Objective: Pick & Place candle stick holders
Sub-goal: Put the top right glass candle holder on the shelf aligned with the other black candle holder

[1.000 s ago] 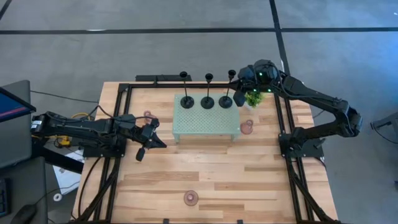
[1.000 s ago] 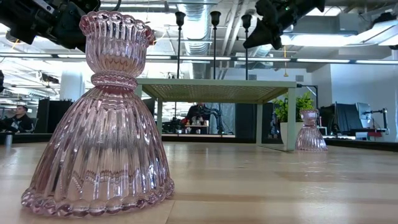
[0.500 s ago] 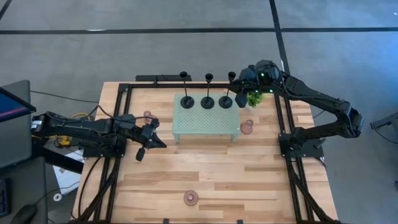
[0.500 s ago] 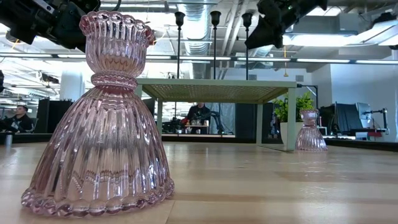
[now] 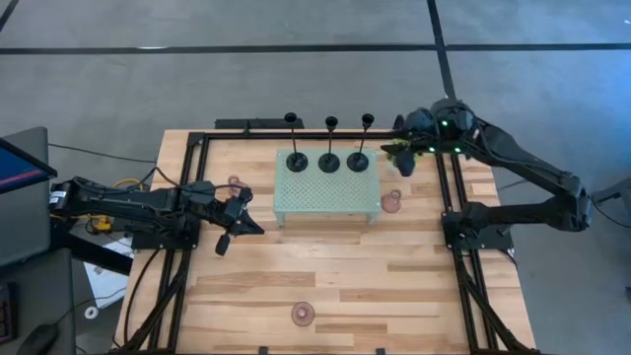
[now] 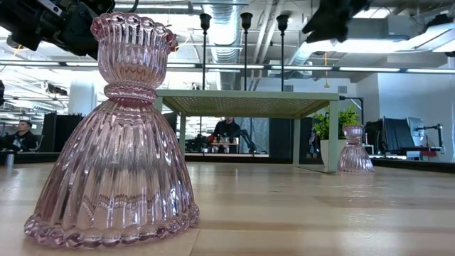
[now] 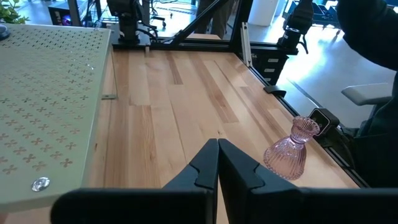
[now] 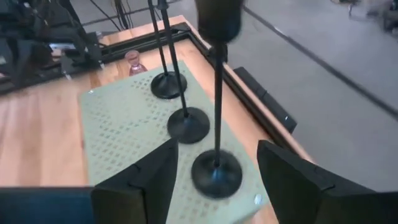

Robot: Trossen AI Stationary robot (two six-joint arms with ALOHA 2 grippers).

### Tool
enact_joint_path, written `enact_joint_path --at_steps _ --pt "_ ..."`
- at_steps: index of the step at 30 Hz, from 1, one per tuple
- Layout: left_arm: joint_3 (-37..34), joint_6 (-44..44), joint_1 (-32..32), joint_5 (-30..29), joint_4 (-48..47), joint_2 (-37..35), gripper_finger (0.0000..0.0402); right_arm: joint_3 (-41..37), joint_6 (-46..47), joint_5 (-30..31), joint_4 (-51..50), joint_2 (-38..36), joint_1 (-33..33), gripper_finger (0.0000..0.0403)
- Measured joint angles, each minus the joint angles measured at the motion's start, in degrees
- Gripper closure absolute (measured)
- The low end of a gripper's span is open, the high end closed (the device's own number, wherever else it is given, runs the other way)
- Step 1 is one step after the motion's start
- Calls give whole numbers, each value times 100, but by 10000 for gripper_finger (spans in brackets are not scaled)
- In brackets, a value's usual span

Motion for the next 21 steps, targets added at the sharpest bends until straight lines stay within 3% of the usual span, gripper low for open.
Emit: enact_joint_path --at_steps 6,14,21 --pt "0 0 2 0 0 2 392 0 828 2 -733 -574 92 201" --pt "0 0 1 1 0 0 392 0 1634 57 -1919 -1075 758 238" --pt "0 0 0 2 0 1 392 -2 2407 1078 -2594 -1162 1704 277"
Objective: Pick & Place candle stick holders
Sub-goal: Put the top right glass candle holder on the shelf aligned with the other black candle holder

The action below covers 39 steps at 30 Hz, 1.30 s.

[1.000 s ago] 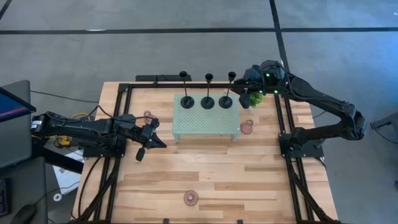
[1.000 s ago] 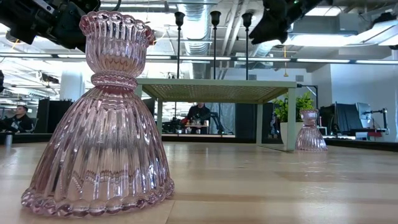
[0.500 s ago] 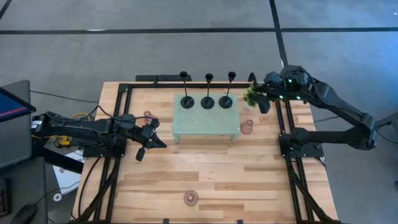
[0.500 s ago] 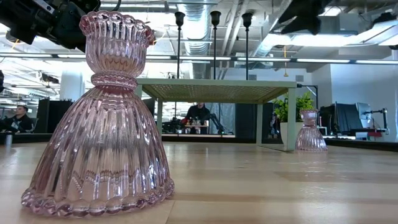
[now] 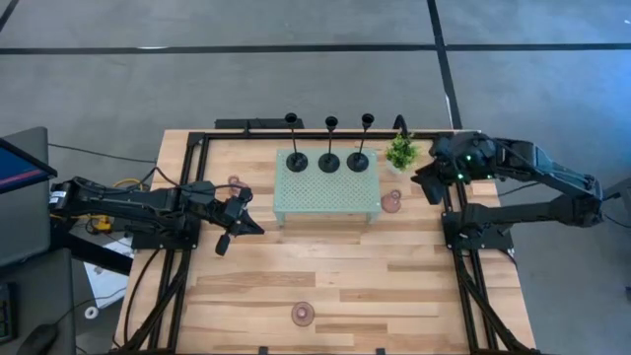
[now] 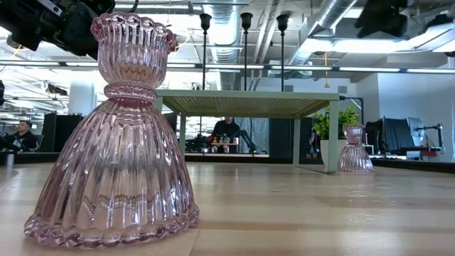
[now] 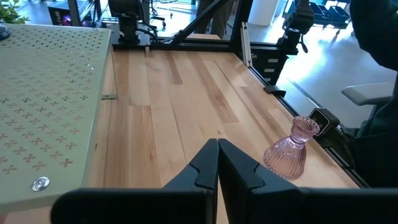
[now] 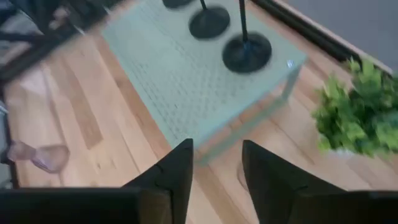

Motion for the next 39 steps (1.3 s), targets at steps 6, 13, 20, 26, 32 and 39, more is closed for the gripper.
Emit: enact_joint_path --at_steps 6,13,20,26,32,39 --pt "0 0 0 -2 -2 1 392 -489 706 550 -13 -1 980 295" --pt "0 0 0 -2 0 1 392 -1446 2102 1383 78 9 1993 295" --pt "0 0 0 -2 -2 -1 392 -2410 3445 2123 751 15 2909 295" --pt "0 0 1 -2 -2 0 392 -3104 4312 2309 1384 79 3481 295" --pt "0 0 2 -2 0 0 392 -3361 4751 2676 1624 266 3833 295" --pt "0 0 1 -2 -2 -1 392 -3401 4709 3628 1934 658 3900 295"
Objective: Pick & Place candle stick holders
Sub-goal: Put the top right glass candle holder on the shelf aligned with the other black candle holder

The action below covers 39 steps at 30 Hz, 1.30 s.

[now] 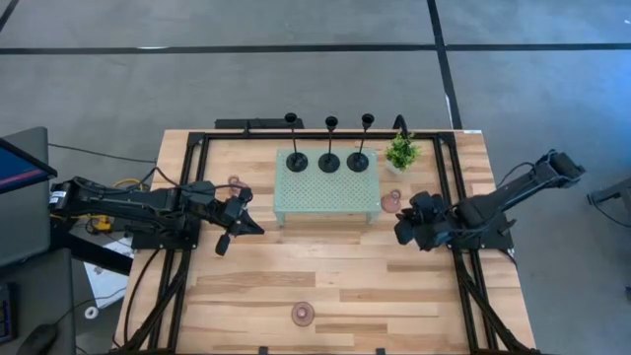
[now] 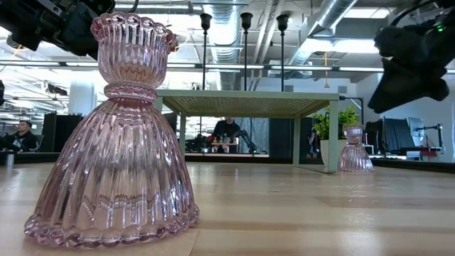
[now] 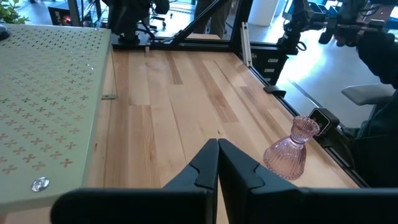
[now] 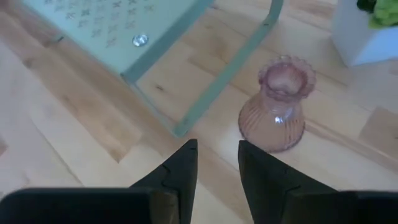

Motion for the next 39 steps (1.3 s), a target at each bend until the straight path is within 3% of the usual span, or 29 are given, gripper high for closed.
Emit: enact_joint_path --at_steps 11,24,32,39 --pt "0 2 1 0 -2 -1 392 0 80 -506 127 1091 -173 288" --pt "0 2 -1 0 0 -1 392 0 49 -475 246 2320 -870 148" --pt "0 2 2 0 0 -1 392 0 -659 -451 1055 2454 -965 143" --pt "0 2 1 0 0 1 392 0 -718 352 880 2456 -874 143"
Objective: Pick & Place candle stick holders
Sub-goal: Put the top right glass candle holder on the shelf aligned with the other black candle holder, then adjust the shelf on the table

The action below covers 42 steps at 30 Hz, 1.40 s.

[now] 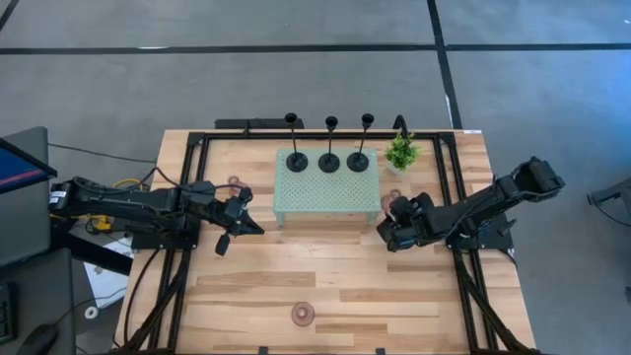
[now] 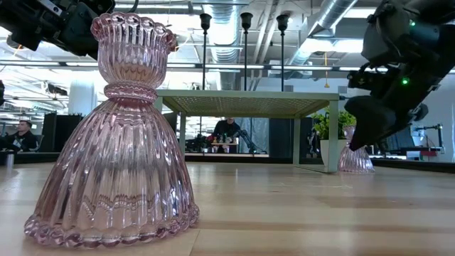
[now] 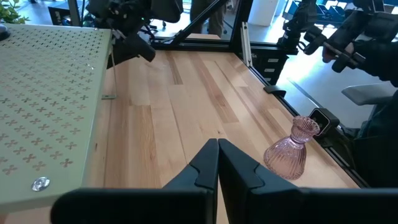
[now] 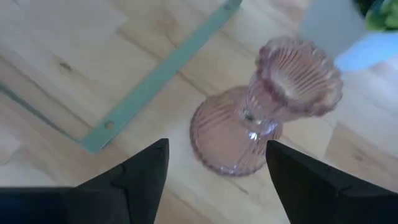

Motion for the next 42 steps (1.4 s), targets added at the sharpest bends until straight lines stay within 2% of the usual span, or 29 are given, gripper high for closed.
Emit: enact_joint_path --at_steps 7,10,17,20,24,32,38,42 --pt "0 0 -1 0 0 -1 392 -99 90 484 60 -1 -56 143" --pt "0 0 0 0 0 -2 392 -228 167 516 274 1 -143 143" --pt "0 0 -1 0 0 -2 392 -729 185 589 1675 1 -407 143" --pt "0 0 0 0 0 -1 392 -856 161 711 1952 1 -483 153" --pt "0 0 0 0 0 -2 392 -891 155 759 1962 1 -548 190" --pt "0 0 -1 0 0 -1 392 -883 130 853 1979 -10 -432 315" --pt "0 0 -2 0 0 -2 392 -890 265 264 1929 3 -94 390" --pt "0 0 -1 0 0 -1 392 -890 521 -1 1868 3 159 394"
